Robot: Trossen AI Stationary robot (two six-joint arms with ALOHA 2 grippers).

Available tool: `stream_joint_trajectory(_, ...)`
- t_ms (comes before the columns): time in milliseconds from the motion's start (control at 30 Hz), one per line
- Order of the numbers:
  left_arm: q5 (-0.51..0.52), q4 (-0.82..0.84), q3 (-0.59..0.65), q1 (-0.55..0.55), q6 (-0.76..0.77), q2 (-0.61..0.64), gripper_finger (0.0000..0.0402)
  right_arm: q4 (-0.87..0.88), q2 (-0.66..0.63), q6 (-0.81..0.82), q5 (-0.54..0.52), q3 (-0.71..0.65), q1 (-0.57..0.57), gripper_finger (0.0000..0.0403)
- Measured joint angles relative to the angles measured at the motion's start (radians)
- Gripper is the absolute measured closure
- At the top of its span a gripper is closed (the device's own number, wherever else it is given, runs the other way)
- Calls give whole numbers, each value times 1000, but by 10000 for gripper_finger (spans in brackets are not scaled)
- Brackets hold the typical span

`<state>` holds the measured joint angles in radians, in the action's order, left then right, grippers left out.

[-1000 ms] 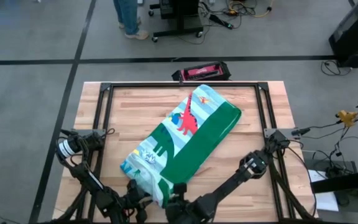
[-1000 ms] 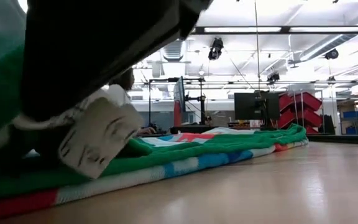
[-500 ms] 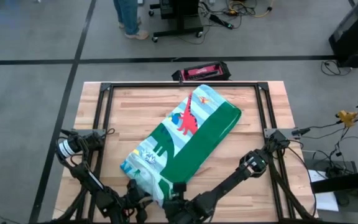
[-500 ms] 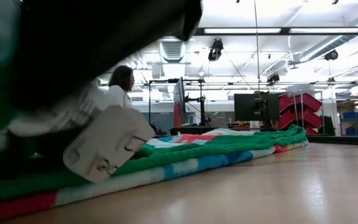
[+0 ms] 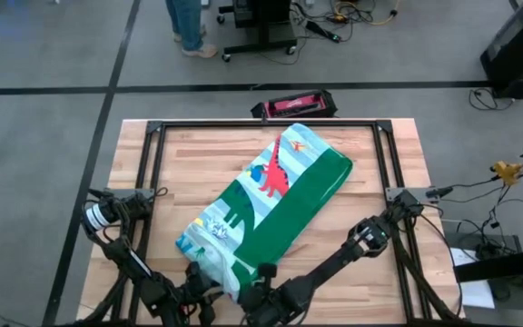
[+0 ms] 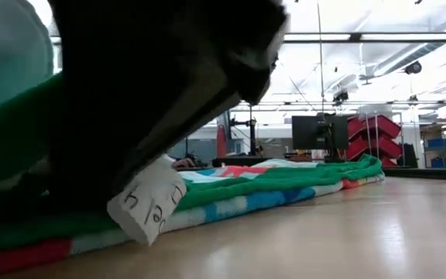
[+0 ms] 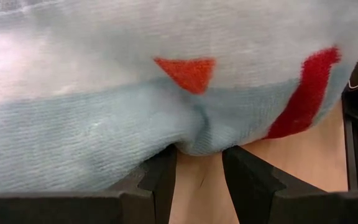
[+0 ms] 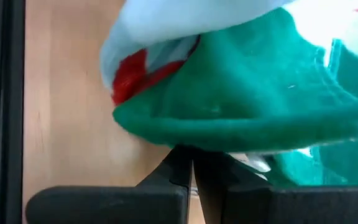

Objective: Roll towel
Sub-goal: Roll the multi-color dinosaur print towel

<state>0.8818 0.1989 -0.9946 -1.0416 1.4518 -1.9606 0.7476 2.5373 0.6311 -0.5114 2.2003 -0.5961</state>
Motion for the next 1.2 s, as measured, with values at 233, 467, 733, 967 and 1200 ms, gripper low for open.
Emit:
stream_joint_trajectory(233,0,0,0,0,-4,0,285,-151,2,-77,-34,-1,9,403)
stream_joint_trajectory(467,-1,2,0,0,-4,0,285,-328,2,-127,253,-67,34,403)
stream_joint_trajectory(733,0,4,0,0,-3,0,285,-304,0,-101,117,-110,32,403)
stream_joint_trajectory(967,-1,3,0,0,-3,0,285,-302,-1,-161,250,-75,24,403)
stream_joint_trajectory(1200,-7,4,0,0,-3,0,285,-157,-43,-170,299,26,5,403)
